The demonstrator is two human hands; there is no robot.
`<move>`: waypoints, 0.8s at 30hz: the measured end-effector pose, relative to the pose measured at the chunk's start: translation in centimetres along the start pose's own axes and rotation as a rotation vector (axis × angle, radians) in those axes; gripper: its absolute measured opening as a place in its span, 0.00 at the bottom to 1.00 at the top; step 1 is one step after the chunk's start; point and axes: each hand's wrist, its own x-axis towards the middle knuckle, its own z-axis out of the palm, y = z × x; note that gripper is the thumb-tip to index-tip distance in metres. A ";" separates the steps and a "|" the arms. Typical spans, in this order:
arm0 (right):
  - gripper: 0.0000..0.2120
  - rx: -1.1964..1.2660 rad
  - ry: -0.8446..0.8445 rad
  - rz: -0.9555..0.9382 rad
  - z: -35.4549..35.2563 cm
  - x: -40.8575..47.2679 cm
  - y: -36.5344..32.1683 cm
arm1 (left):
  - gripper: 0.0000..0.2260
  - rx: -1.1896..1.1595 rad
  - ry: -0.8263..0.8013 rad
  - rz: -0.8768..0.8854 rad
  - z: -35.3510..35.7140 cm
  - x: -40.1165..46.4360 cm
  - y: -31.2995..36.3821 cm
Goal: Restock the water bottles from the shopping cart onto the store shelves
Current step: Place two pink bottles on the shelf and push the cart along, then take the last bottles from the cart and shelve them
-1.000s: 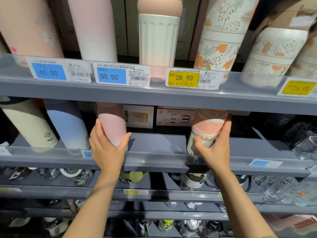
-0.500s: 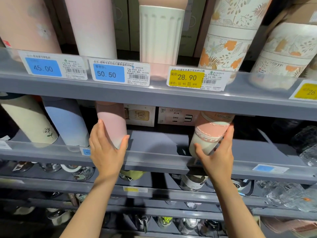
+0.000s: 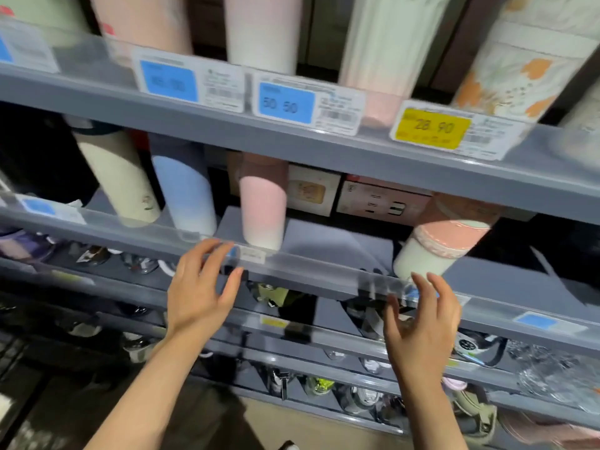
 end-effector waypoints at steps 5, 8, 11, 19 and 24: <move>0.15 -0.064 -0.433 -0.237 4.6 -5.3 -8.2 | 0.17 0.273 -0.192 -0.023 -7.4 -5.4 -9.3; 0.20 -0.161 -0.842 -0.339 8.6 -9.7 -14.8 | 0.17 0.405 -0.275 -0.138 -14.9 -9.7 -15.7; 0.23 -0.192 -1.092 -0.484 11.5 -14.7 -22.8 | 0.14 0.521 -0.322 -0.331 -23.6 -14.1 -22.0; 0.21 0.090 -1.334 -0.613 17.7 -27.9 -43.7 | 0.17 0.577 -0.133 -0.668 -41.4 -24.3 -33.8; 0.26 0.170 -1.498 -0.725 21.5 -33.0 -53.3 | 0.17 0.632 -0.023 -0.702 -46.0 -26.0 -37.3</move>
